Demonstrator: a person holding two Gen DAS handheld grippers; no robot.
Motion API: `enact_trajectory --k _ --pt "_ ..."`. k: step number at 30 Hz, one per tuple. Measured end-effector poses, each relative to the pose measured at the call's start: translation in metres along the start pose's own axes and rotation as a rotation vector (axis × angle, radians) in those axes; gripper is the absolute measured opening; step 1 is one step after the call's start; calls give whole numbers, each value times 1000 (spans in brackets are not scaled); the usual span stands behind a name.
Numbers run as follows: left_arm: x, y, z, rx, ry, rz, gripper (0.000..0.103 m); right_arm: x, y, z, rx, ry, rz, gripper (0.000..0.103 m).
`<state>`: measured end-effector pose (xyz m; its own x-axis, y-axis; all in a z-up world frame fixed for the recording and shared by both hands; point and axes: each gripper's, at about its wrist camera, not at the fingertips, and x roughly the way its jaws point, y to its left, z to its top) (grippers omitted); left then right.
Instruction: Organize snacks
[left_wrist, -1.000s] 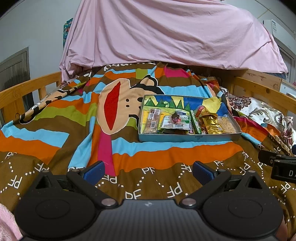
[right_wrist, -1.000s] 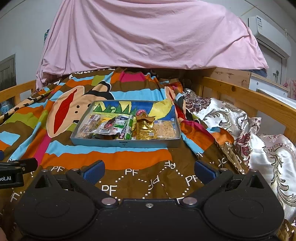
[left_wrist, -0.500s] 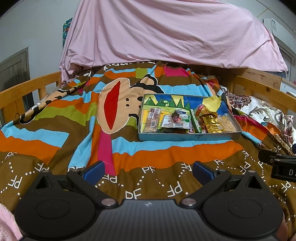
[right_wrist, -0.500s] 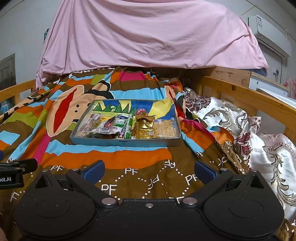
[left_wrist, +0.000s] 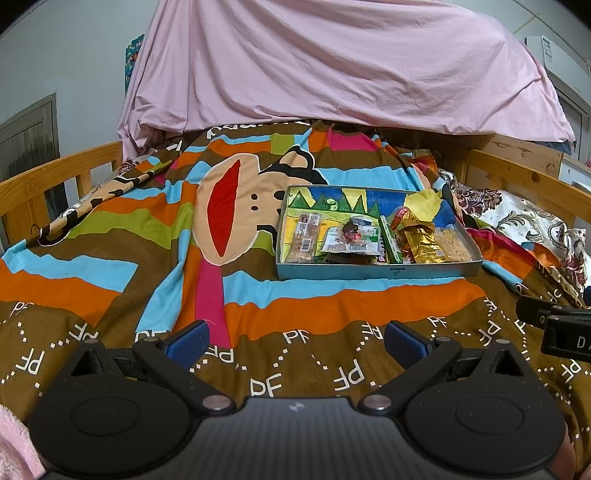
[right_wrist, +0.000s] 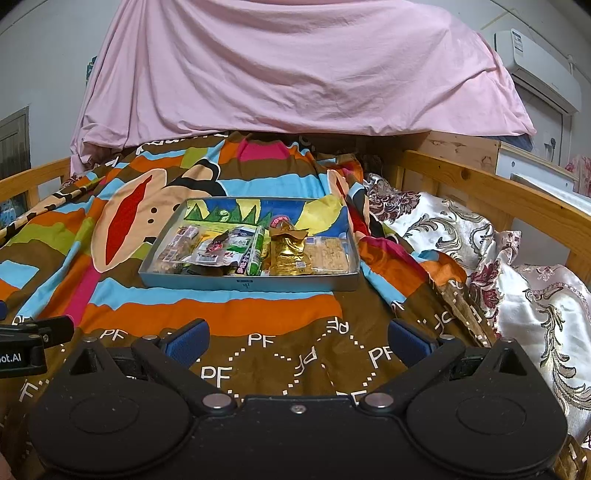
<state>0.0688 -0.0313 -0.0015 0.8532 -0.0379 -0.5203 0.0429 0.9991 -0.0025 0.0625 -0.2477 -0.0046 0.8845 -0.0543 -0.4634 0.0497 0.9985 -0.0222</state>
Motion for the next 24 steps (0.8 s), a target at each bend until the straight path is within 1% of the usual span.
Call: enact_trajectory --k 24 --pt "1 0 -1 1 3 0 103 0 0 1 0 2 0 102"
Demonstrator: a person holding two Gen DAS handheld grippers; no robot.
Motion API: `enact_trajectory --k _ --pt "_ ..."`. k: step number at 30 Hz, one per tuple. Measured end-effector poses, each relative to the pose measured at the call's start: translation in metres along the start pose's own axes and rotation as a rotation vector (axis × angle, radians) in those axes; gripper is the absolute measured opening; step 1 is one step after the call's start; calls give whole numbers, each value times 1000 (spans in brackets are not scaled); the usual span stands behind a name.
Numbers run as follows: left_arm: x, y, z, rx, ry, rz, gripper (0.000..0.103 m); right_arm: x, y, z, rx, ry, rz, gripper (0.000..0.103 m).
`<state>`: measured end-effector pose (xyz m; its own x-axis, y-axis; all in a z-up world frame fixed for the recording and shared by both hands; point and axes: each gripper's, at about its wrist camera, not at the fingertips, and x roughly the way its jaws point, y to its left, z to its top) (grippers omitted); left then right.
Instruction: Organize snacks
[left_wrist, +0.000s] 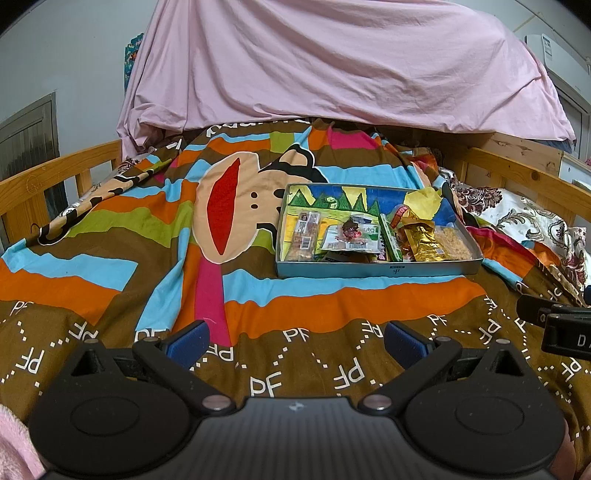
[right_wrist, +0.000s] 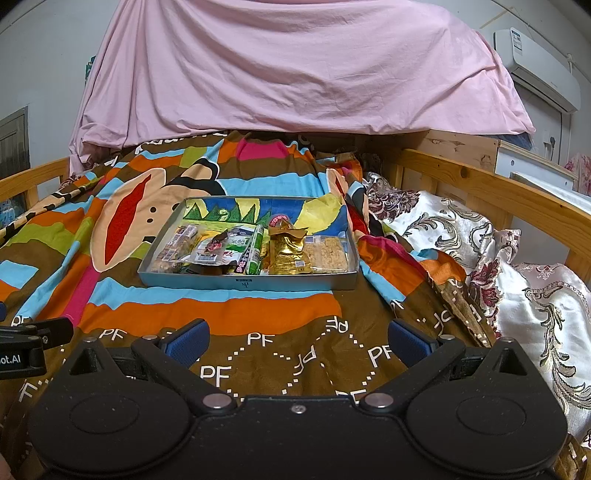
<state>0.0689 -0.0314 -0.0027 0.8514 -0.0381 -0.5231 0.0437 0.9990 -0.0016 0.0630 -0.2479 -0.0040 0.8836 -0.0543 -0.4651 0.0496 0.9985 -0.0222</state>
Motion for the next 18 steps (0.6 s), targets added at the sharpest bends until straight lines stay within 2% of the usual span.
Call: enact_trajectory --k 15,18 --pt "1 2 -5 -3 14 10 103 0 0 0 0 1 0 102" --pt "1 4 -6 -6 31 -10 103 0 0 0 0 1 0 102"
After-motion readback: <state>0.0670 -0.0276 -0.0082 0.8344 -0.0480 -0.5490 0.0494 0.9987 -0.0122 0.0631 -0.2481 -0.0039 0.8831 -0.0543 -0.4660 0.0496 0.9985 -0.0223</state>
